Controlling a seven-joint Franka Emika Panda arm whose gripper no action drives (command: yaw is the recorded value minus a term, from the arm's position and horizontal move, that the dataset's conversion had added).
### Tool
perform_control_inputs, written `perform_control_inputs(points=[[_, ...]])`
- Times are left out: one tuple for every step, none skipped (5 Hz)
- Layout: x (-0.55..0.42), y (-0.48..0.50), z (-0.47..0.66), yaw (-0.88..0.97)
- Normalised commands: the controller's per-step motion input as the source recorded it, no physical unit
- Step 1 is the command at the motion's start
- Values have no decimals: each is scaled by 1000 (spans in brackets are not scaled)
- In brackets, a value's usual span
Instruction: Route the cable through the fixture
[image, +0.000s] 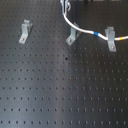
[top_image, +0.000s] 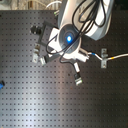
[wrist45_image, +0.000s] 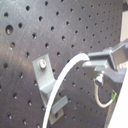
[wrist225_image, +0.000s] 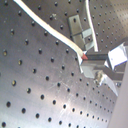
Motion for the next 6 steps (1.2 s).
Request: perform_control_inputs(points=[[-305, 131, -3, 571], [-512, 172, 54, -363], [-367, 34, 9, -360], [-335, -175, -41, -277], [-190, -407, -58, -211], [-243, -254, 5, -223]])
